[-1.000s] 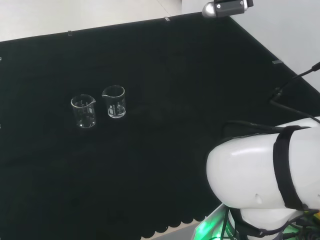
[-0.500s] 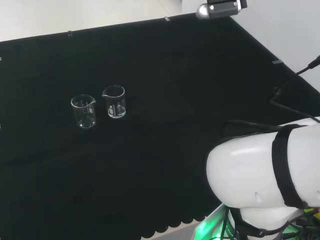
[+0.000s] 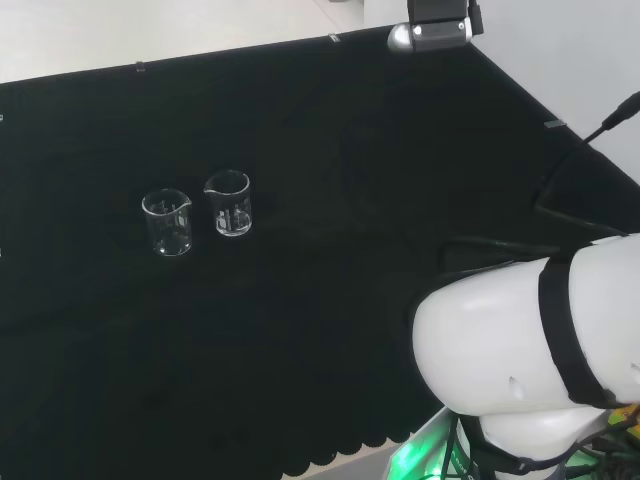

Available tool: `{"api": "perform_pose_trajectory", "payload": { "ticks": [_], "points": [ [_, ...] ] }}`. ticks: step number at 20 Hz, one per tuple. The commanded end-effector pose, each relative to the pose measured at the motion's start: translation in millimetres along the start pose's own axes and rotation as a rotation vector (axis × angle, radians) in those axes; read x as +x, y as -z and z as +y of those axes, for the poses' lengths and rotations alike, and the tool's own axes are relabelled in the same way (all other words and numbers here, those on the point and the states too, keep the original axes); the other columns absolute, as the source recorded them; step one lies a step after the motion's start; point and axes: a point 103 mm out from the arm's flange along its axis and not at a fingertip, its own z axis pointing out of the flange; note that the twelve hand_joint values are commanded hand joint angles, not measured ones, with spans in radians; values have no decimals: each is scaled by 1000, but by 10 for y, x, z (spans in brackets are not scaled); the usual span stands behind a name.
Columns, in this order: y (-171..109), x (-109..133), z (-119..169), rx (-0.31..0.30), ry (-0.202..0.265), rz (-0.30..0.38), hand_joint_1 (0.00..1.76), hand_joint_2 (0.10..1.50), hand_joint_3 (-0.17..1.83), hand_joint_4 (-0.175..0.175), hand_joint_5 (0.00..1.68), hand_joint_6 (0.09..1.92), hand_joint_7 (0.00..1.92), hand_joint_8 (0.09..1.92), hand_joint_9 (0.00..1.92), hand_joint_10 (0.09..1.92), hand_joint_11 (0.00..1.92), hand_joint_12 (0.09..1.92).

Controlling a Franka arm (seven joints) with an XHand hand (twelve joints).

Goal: Pick up the beaker on the right.

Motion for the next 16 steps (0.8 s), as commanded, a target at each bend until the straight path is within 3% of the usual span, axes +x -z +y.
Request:
{"api": "perform_pose_trajectory", "payload": {
  "ticks": [1, 7, 16],
  "points": [
    [-278, -94, 197, 30, 15, 60, 0, 1158, 723, -15, 79, 87, 156, 87, 231, 87, 0, 559],
    [-478, -243, 374, 56, 28, 98, 8, 1138, 717, -16, 80, 87, 161, 87, 237, 87, 0, 566],
    [-823, -699, 683, 73, 44, 189, 232, 995, 785, -21, 96, 87, 168, 87, 239, 87, 0, 590]
  ]
}}
